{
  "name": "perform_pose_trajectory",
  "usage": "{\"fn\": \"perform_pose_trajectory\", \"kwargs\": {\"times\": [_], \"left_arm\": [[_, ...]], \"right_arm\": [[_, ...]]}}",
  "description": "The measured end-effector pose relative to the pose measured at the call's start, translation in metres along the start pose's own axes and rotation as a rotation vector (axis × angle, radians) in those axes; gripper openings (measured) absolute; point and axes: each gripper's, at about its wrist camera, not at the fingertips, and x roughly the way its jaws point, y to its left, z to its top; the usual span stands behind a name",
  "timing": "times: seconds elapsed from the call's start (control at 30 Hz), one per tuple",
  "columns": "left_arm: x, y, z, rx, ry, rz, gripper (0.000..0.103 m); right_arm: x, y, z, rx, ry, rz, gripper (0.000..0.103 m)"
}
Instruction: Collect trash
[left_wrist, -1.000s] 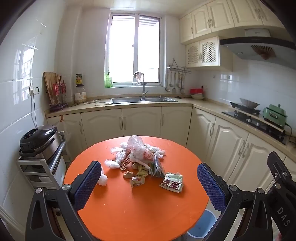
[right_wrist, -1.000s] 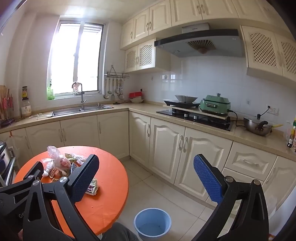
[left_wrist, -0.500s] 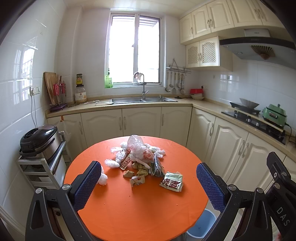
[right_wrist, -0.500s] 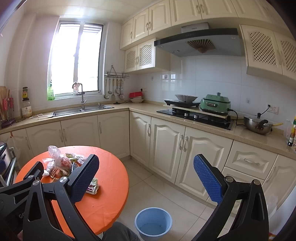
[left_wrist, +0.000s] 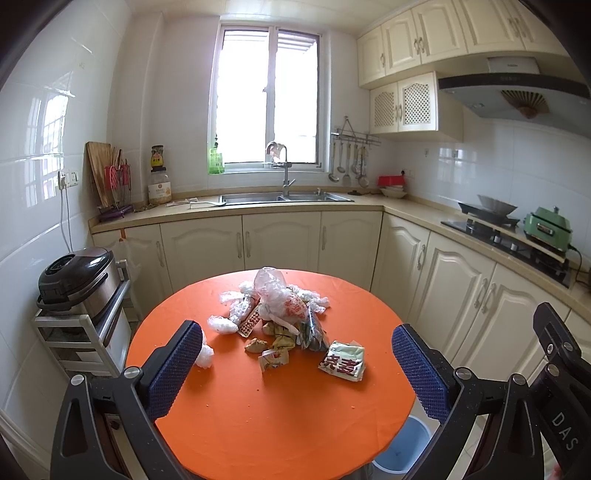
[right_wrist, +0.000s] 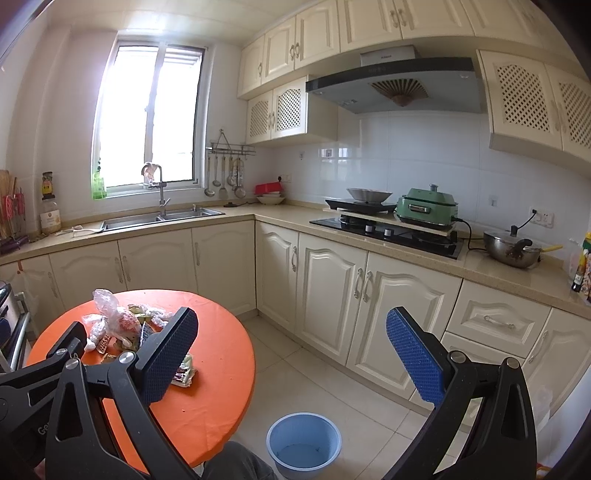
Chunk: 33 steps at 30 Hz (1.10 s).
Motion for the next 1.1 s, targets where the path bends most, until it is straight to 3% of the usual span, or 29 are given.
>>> {"fn": "perform_pose_trajectory", "kwargs": {"times": [1.1], "left_arm": [[-0.006, 0.001, -0.003, 0.0, 0.0, 0.001, 0.101]], "right_arm": [[-0.011, -0.007, -0.001, 0.016, 0.002, -0.01, 0.103]]}}
